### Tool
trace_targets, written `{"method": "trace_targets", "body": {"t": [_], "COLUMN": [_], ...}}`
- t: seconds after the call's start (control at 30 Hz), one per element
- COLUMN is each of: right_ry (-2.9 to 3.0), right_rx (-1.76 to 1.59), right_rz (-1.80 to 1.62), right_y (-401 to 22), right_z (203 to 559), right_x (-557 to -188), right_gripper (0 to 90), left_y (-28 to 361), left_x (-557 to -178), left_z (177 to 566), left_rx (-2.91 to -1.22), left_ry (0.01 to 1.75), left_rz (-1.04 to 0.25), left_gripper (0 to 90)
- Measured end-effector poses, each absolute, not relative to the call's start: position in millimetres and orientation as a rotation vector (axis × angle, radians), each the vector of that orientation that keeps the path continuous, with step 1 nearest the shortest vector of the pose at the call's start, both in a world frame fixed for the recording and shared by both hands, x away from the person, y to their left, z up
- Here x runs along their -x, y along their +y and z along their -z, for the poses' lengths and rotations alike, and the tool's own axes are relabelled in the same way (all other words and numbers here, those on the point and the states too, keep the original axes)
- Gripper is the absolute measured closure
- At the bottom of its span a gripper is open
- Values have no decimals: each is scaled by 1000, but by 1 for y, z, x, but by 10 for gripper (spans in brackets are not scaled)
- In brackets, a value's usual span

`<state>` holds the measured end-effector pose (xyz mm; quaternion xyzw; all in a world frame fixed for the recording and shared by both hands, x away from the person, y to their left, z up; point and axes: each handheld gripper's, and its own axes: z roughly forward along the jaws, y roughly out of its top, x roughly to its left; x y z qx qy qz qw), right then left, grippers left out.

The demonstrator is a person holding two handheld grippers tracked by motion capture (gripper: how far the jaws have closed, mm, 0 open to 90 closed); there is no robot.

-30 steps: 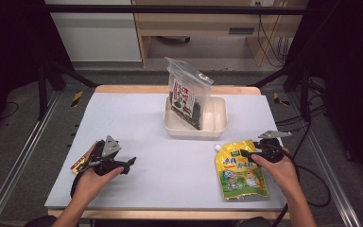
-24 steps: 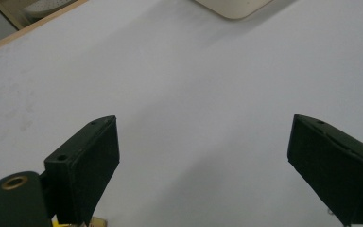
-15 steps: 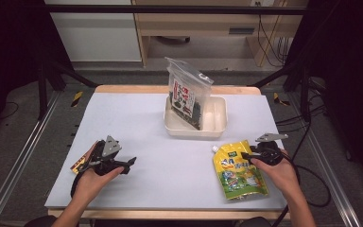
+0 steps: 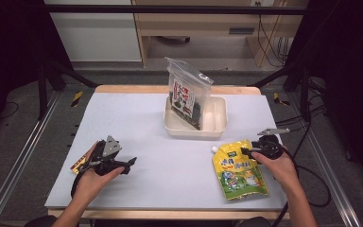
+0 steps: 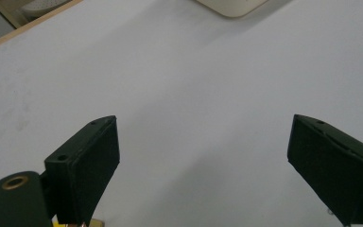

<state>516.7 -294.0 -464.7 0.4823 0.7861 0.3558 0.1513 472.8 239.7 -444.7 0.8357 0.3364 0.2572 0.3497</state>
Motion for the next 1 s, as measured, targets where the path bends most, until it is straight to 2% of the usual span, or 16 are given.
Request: {"method": "trace_targets", "body": {"t": [0.27, 0.43, 0.73, 0.77, 0.8, 0.9, 1.0], "right_ry": [2249, 2248, 2278, 2287, 2296, 2296, 2288], "right_rx": [-1407, -1420, -1464, -1455, -1440, -1432, -1399], "right_rz": [-1012, -1047, -1031, -1029, -1029, -1015, -990], "right_y": [-293, -290, -288, -288, -287, -285, -282], "right_z": [465, 464, 471, 471, 471, 469, 467], "right_x": [-528, -534, -539, -539, -538, -536, -533], "right_gripper": [352, 390, 380, 393, 445, 482, 585], "left_y": [239, 238, 238, 238, 238, 237, 238], "left_x": [-473, -473, -473, -473, -473, -473, -473], "left_z": [446, 446, 446, 446, 446, 446, 446], "left_rx": [-2169, -2173, -2172, -2172, -2173, -2175, -2173], "left_ry": [871, 867, 869, 869, 868, 866, 866], "left_rz": [-663, -663, -661, -660, -660, -661, -662], "left_gripper": [98, 97, 98, 97, 97, 98, 98]}}
